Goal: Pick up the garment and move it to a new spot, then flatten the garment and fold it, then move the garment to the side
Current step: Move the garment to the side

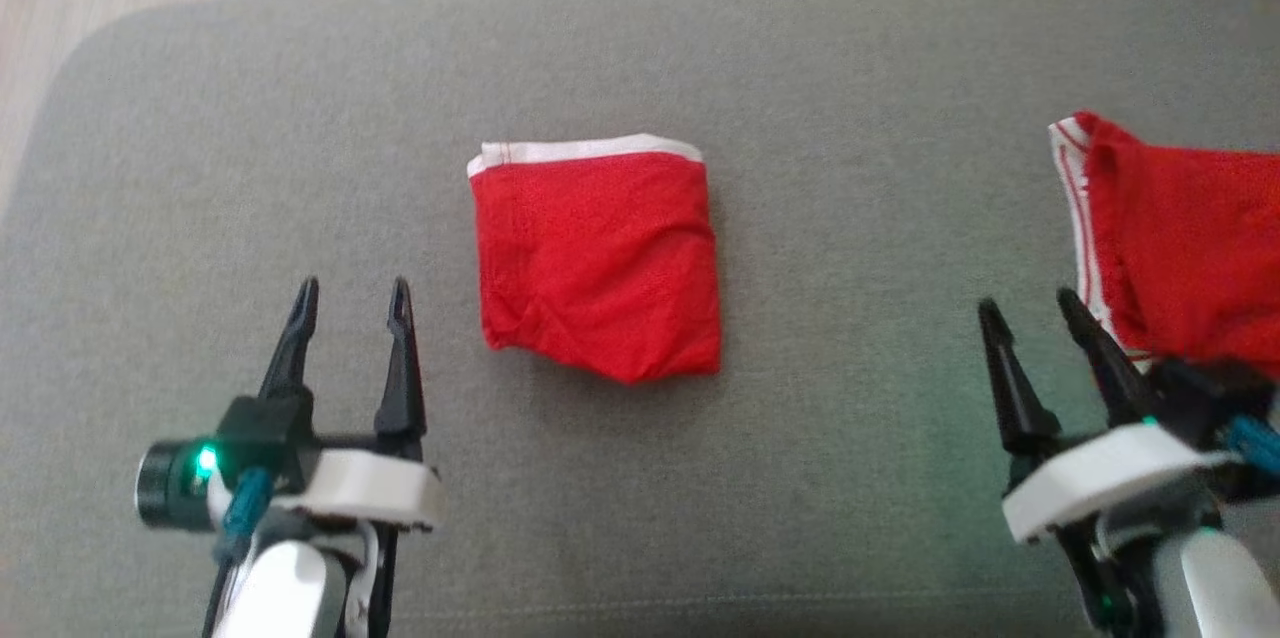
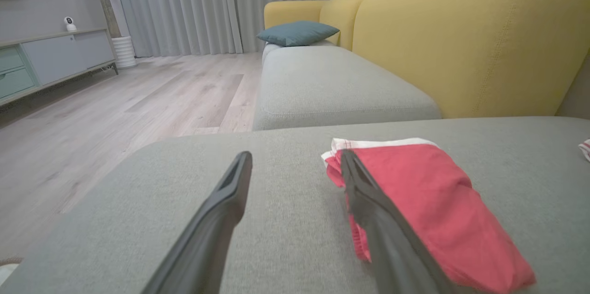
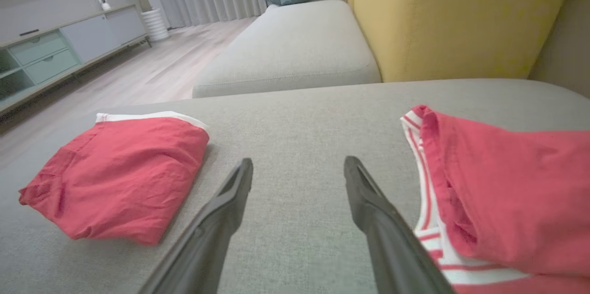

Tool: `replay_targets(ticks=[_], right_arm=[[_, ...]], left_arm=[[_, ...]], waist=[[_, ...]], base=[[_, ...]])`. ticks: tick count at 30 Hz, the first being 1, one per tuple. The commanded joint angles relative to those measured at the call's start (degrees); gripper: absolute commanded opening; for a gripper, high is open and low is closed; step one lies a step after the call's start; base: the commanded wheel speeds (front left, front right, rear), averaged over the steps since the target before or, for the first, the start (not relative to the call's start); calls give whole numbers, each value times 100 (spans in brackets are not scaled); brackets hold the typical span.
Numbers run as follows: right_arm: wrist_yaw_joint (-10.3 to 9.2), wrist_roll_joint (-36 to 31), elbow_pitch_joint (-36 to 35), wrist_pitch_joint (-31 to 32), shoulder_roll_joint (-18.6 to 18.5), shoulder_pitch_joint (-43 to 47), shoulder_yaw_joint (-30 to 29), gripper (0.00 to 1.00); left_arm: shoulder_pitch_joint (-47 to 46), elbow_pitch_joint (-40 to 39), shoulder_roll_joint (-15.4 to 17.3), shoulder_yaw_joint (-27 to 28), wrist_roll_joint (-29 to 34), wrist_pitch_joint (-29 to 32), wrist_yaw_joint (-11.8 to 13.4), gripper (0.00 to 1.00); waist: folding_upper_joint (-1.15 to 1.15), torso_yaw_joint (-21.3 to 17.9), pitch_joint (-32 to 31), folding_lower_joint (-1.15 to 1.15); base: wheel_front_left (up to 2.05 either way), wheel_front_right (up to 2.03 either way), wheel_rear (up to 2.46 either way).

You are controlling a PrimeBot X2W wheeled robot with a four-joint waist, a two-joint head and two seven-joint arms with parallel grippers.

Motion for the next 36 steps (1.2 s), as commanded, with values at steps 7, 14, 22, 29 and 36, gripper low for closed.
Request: replay_targets(ticks=[7,14,22,29,36], right_arm=[[20,236,564,19,-243,-1140,659,100],[20,519,1801,188,-252,-2205,1415,100],[20,872,2849,724,-128,-2914,1832,100],[20,1052,3303,1365,-90,-3201,2137,0],[20,999,3067,1083,-250,-3125,2338,0]], left_arm=[[-643,-256,-29,90,130,-106,-14,100],[-945,-331,-225,14,212,-135,-37,100],[-969,-389,-357,25,264,-137,-88,100],[-952,-384,-407,95,317,-137,-124,100],[-900,-407,-408,172,385,-138,-165,100]], waist=[[0,501,569,0],[0,1014,900,0],[0,1233,996,0],[0,1195,994,0],[0,875,913,0]], base=[[0,0,0],[0,0,0],[0,0,0],[0,0,0],[0,0,0]])
